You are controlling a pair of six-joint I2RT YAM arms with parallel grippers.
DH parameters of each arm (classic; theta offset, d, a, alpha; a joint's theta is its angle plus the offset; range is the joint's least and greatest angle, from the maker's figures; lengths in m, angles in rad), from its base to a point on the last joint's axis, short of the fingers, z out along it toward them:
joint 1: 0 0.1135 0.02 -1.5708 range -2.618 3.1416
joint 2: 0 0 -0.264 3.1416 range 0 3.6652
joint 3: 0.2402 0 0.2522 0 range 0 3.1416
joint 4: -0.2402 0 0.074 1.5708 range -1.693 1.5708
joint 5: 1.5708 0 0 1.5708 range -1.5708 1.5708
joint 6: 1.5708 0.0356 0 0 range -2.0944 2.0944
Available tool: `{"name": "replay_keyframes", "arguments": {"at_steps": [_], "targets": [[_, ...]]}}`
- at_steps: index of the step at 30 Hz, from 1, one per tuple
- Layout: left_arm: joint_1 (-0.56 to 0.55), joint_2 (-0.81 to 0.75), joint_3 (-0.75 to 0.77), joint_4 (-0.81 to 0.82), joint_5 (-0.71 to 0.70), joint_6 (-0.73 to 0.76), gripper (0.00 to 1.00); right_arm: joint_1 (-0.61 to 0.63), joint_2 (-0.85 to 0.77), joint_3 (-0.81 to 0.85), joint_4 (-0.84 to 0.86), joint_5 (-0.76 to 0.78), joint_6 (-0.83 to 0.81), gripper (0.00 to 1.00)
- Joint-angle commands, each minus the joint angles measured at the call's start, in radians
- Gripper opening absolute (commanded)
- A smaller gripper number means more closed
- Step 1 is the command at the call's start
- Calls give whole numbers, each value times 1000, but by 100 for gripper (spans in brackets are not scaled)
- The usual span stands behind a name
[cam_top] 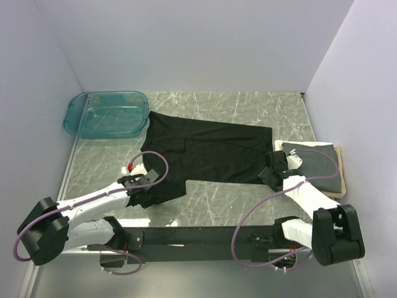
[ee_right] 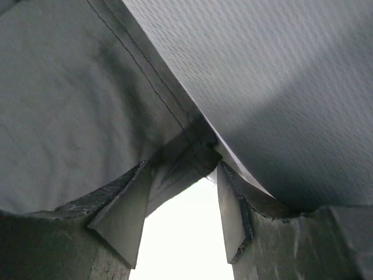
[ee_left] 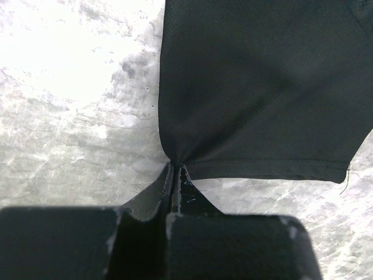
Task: Fold and stack the t-shirts
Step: Fold the tshirt
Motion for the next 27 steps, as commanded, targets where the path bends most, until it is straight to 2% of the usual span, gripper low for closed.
{"name": "replay_keyframes", "arguments": {"at_steps": [1, 5, 6, 9, 12, 22, 27], "targets": [[-4, -20, 38, -19, -35, 11, 1, -10, 44, 16, 19, 7, 1, 56], [-4, -18, 52, -59, -67, -4, 1, -10, 64, 16, 26, -7, -8, 44], [-4, -17, 57, -59, -66, -3, 1, -10, 62, 16, 25, -7, -9, 26], [-4, -14, 69, -52, -58, 10, 1, -10, 45, 18, 2, -2, -17, 7], [-4, -11, 86, -46, -52, 19, 1, -10, 10, 22, -18, 3, -35, 1], [5, 14, 208, -4, -54, 88, 1, -10, -1, 131, -87, -39, -104, 0], [51, 58, 299, 19, -49, 152, 1, -10, 18, 184, -106, -59, -141, 0]]}}
